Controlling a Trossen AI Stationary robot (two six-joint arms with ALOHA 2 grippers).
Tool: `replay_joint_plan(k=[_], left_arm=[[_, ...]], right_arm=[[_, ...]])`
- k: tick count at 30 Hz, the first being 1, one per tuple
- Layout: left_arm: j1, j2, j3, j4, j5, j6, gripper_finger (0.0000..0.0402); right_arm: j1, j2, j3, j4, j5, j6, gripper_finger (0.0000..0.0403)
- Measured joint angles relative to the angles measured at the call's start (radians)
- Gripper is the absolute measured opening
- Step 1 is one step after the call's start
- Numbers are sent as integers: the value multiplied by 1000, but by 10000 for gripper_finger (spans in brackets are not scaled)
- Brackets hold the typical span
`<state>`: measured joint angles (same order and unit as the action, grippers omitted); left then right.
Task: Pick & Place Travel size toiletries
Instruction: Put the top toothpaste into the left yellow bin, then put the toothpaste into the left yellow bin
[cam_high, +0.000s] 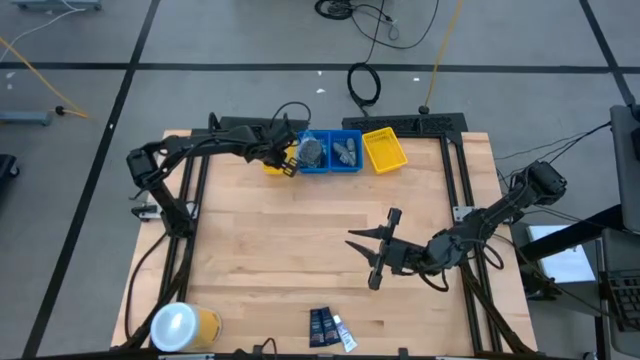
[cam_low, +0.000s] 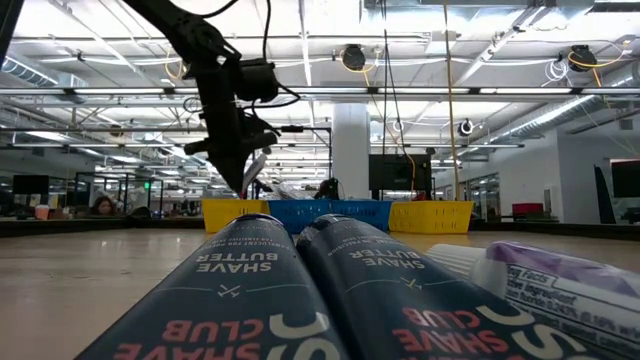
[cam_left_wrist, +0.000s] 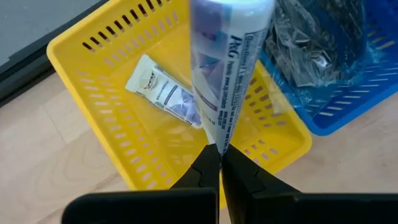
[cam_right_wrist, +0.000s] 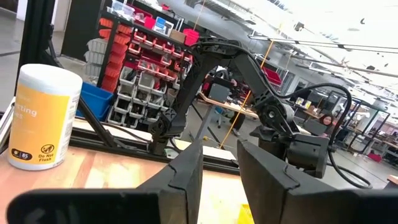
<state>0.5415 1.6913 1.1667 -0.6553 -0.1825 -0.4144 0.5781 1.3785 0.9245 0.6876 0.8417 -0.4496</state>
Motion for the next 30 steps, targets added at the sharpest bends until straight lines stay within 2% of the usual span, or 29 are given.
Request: replay_joint_plan(k=[9,21,27,30], left_arm=[[-16,0,0,0,-33,-21,7],[-20,0,0,0,-54,-23,69],[-39,-1,0,1,-54,33,77],[-59,-1,0,1,-55,56,77]], right_arm=[[0,0,0,0,0,0,93],[0,-1,0,-16,0,16,93],[0,-1,0,-199,-16,270,93],[-1,-1,0,-337,-115,425,93]])
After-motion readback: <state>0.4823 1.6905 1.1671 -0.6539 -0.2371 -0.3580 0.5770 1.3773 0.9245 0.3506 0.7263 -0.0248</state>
